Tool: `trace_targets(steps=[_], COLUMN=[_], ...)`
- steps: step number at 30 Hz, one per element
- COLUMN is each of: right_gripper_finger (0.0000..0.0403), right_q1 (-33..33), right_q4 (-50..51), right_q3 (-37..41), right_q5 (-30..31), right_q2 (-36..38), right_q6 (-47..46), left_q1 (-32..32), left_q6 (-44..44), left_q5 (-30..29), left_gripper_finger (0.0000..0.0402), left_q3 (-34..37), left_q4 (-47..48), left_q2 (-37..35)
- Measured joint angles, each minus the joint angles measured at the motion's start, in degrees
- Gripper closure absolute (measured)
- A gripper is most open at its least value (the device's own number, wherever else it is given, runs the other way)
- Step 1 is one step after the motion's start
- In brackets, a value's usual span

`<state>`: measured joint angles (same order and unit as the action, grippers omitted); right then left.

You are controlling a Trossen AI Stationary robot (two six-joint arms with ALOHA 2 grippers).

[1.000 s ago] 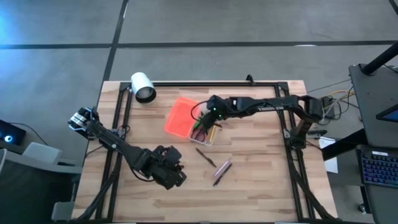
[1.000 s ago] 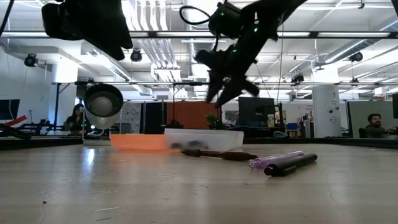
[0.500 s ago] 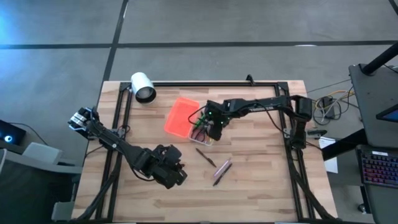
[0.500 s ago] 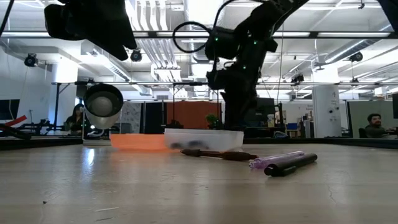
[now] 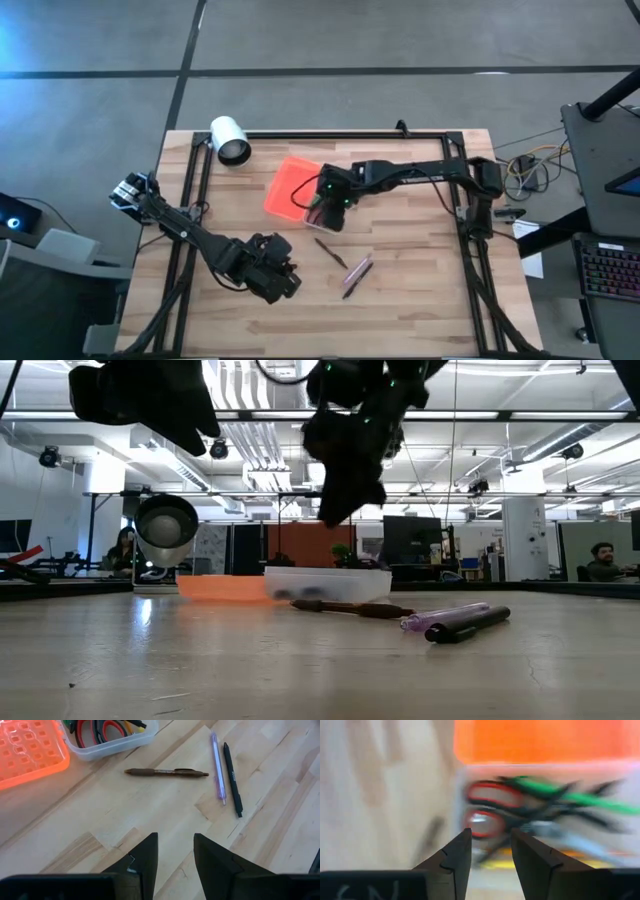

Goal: Pick & place school supplies into a supply box
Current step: Put the brown pen into the orange supply box

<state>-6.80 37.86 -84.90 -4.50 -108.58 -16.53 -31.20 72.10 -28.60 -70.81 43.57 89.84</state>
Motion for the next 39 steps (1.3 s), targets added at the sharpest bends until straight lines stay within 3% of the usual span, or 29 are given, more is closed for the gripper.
trace_targets(steps=[2,4,8,14,19,30,36,39], right_gripper_finger=[0.0273,0.0274,0.0279,0.0275,0.0261,0.0237,0.0272,0.0312], right_q1=[1.1,2.5,7.7,17.7,18.8,19.5,20.4,20.5], right_q4=[4.9,10.7,15.3,4.3,-4.8,-6.9,-2.9,-1.0], right_q3=[-0.9,-1.0,1.7,6.7,10.3,5.5,4.1,4.7], right_q5=[4.5,4.9,4.3,5.7,8.2,11.7,19.2,19.0], right_q2=[1.3,1.7,1.7,1.4,0.4,-10.7,-13.4,-14.4], right_q6=[6.4,9.5,5.5,-13.2,-26.6,-27.0,-28.0,-25.0], left_q1=[0.0,0.0,0.0,-0.5,-1.8,-4.9,-6.3,-6.7], left_q6=[0.0,-0.3,-2.1,-4.7,-8.3,-10.3,-7.3,-6.3], left_q5=[0.0,0.0,0.0,0.0,-1.1,-3.5,-3.5,-3.6], left_gripper_finger=[0.0294,0.0294,0.0294,0.0294,0.0294,0.0294,0.0294,0.0294], left_q3=[0.0,0.0,0.0,0.0,0.0,0.0,0.0,0.0], left_q4=[0.0,0.0,-0.1,-0.4,-0.7,-2.0,-0.9,-0.5], left_q2=[0.0,0.0,0.0,0.0,0.0,0.0,0.0,0.0])
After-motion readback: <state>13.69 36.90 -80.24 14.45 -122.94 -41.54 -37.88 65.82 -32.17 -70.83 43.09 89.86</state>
